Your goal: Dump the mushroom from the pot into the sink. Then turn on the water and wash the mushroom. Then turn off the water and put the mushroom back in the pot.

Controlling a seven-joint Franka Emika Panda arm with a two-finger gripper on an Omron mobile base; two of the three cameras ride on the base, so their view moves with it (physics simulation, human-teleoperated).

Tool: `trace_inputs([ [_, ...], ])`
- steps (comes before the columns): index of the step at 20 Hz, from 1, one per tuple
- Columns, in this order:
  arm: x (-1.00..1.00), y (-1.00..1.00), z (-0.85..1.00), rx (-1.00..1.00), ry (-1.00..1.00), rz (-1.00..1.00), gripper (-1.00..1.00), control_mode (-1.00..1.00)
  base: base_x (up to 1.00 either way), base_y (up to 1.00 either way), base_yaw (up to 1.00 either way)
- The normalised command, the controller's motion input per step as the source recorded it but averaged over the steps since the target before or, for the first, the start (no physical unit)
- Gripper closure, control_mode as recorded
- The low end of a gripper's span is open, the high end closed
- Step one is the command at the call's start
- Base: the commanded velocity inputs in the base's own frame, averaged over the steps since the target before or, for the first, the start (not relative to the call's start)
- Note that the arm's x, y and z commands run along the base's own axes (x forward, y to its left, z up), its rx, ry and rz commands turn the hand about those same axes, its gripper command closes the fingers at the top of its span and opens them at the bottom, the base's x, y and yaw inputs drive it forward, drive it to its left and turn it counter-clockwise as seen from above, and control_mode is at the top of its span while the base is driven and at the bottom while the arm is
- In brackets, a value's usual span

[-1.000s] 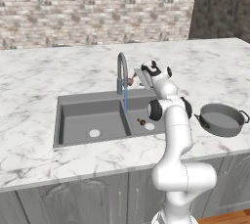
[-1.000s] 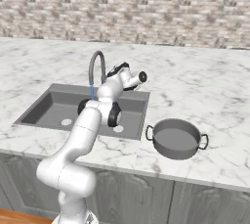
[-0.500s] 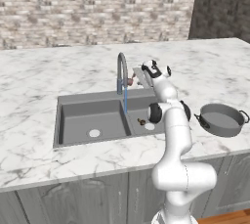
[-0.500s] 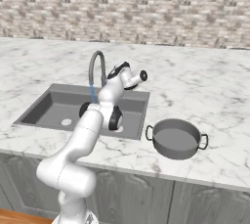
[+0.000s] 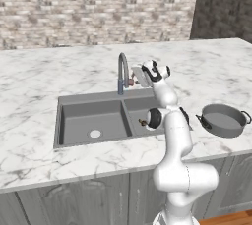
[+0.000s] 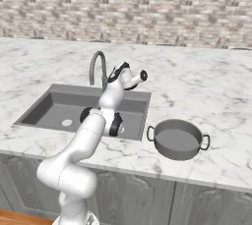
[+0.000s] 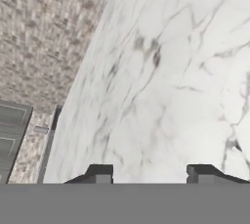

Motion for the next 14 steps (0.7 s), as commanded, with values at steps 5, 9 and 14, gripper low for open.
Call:
trace_inputs([
  [5,-0.03,0.24,0.29,-0.01,-0.07,0.02,-1.00,-1.00,0.00,0.00,0.00],
  [9,-0.43,-0.25,0.47,-0.06,-0.08,-0.03,-1.00,-1.00,0.00,0.00,0.00],
  [14,-0.81,-0.32,0.55,-0.08,-0.09,-0.02,-1.00,-1.00,0.00,0.00,0.00],
])
